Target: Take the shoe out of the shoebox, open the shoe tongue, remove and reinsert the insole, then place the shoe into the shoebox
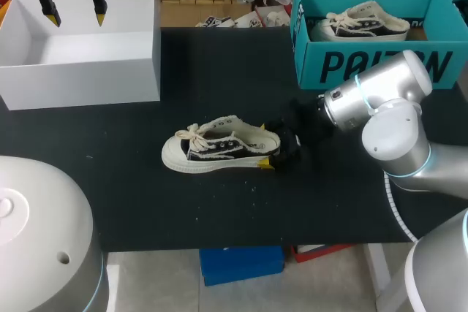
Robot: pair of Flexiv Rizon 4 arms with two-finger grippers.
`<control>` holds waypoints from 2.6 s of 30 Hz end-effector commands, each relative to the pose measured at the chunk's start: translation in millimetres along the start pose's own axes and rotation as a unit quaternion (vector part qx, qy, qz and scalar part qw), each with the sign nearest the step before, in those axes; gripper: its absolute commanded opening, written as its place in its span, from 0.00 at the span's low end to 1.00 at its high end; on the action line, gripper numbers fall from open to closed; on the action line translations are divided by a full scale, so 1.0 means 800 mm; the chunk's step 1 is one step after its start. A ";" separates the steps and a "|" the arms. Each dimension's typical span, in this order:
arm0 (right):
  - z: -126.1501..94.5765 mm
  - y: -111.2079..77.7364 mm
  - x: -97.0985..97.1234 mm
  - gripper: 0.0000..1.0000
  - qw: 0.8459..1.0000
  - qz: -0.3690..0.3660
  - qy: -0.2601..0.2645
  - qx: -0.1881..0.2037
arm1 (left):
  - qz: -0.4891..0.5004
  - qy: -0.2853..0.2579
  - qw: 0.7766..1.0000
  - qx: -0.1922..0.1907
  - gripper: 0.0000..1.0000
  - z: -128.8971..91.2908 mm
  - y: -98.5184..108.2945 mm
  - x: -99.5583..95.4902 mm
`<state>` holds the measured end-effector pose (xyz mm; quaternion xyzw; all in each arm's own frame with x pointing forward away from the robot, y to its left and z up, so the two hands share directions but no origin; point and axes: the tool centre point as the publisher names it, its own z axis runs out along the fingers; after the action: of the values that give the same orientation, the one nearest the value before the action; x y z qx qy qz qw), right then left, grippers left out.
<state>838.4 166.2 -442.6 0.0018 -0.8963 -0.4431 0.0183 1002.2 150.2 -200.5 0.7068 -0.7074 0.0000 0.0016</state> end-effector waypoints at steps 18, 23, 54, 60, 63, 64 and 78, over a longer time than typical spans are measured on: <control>0.008 0.000 -0.001 0.00 1.000 0.001 -0.001 0.002 | -0.025 -0.053 0.998 -0.019 1.00 -0.023 0.072 0.081; 0.008 0.000 -0.001 0.00 1.000 0.001 -0.001 0.002 | -0.042 -0.037 0.998 -0.016 1.00 -0.015 0.104 0.111; 0.008 0.000 -0.001 0.00 1.000 0.001 -0.001 0.002 | 0.031 -0.067 0.997 -0.015 1.00 0.021 0.168 0.201; 0.008 0.000 -0.001 0.00 1.000 0.001 -0.001 0.002 | 0.052 -0.070 0.996 -0.034 1.00 0.043 0.185 0.234; 0.008 0.000 -0.001 0.00 1.000 0.001 -0.001 0.002 | 0.052 -0.068 0.995 -0.043 1.00 0.053 0.190 0.250; 0.008 0.000 -0.001 0.00 1.000 0.001 -0.001 0.002 | 0.053 -0.066 0.995 -0.047 1.00 0.056 0.192 0.255; 0.008 0.000 -0.001 0.00 1.000 0.001 -0.001 0.002 | 0.063 -0.051 0.995 -0.058 1.00 0.064 0.201 0.273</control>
<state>838.2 166.7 -442.3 0.0013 -0.8964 -0.4429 0.0179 841.2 -68.4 -250.3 0.6583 -0.7487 -0.0778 0.0063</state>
